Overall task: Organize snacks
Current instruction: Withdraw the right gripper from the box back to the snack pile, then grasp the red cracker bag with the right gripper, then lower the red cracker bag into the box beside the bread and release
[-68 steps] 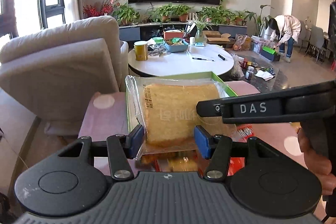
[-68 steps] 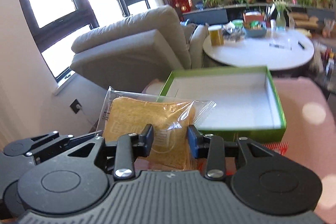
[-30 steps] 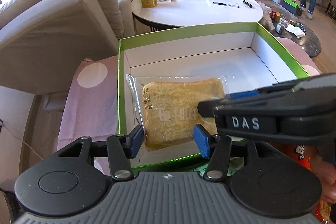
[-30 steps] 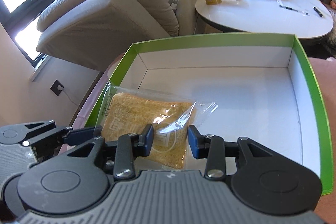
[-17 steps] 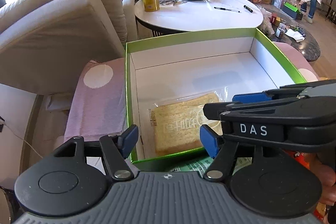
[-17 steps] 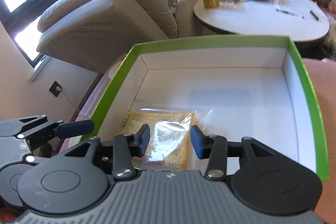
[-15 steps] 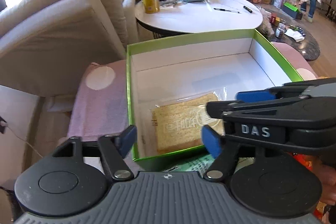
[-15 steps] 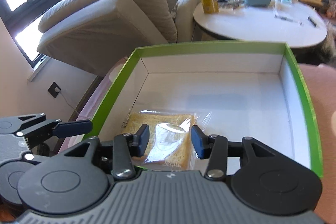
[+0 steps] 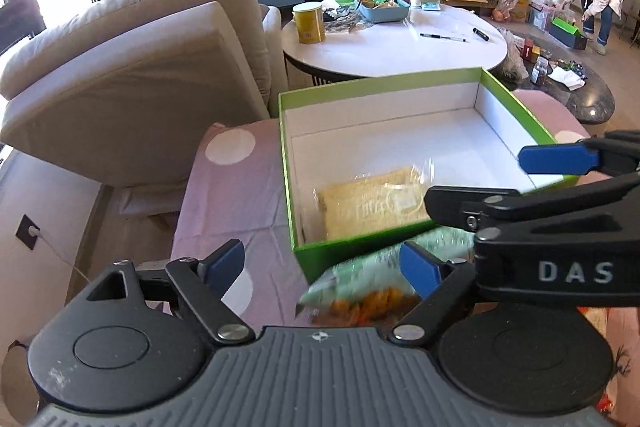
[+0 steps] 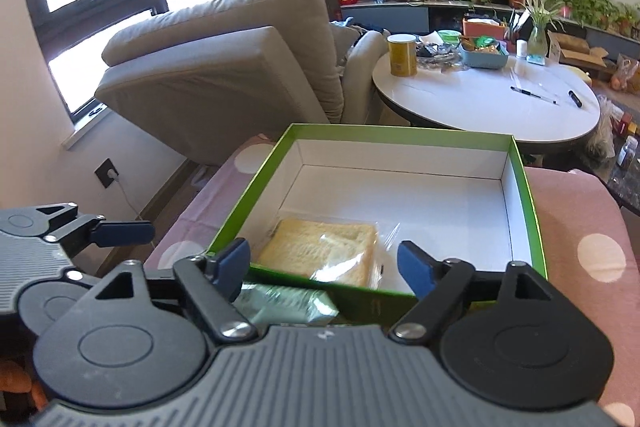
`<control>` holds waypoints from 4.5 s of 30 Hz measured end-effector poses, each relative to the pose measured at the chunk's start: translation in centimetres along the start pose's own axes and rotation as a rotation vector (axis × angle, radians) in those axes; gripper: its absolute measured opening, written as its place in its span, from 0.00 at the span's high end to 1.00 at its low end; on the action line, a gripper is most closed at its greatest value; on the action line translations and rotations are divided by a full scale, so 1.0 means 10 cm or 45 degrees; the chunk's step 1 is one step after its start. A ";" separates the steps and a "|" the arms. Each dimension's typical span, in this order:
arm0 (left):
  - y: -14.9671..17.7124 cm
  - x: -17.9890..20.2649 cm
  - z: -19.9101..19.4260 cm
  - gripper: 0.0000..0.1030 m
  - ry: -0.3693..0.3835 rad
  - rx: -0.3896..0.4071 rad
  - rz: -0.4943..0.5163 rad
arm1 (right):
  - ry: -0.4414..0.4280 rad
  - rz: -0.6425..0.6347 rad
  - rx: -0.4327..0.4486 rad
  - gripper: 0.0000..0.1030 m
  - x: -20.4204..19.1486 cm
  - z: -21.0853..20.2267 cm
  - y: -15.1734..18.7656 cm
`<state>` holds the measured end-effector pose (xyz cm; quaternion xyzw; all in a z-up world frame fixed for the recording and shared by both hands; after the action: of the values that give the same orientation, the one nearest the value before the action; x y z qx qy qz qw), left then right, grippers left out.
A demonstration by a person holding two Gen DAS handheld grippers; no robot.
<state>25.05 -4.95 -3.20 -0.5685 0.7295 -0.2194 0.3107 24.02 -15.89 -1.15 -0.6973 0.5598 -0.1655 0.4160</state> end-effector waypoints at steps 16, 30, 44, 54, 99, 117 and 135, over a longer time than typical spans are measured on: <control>0.63 -0.07 -0.43 0.09 -0.247 0.005 0.100 | 0.039 0.022 -0.027 0.17 -0.21 -0.32 0.49; 1.08 0.02 -0.78 0.08 -0.217 -0.002 0.043 | 0.049 0.086 -0.049 0.17 -0.28 -0.68 0.97; 1.35 0.36 -0.93 0.09 -0.074 -0.045 -0.004 | 0.087 0.142 -0.072 0.17 -0.03 -0.91 1.24; 1.26 0.65 -0.83 0.09 0.031 -0.073 -0.006 | 0.108 0.267 -0.130 0.17 0.27 -0.83 1.41; 1.08 1.56 -0.51 0.39 0.413 -0.304 0.136 | -0.076 0.261 -0.243 0.38 0.27 -0.54 1.22; 1.17 1.55 -0.36 0.39 0.417 -0.310 0.125 | -0.082 0.234 -0.346 0.46 0.29 -0.37 1.36; 0.29 1.33 -0.77 0.43 0.383 -0.150 0.124 | -0.143 0.159 -0.165 0.52 0.21 -0.65 0.53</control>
<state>15.48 -17.27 -2.40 -0.5104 0.8060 -0.2436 0.1746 16.70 -20.51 -1.79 -0.6946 0.5876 -0.0632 0.4103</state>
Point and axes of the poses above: each gripper's, at about its wrist camera, not at the fingertips, and z roughly the way its jaws point, x to its right, y to its underside, the point moved 10 cm from there along z, roughly the way its jaws point, and after that the axes turned 6 degrees about -y, right-handed, at the moved point
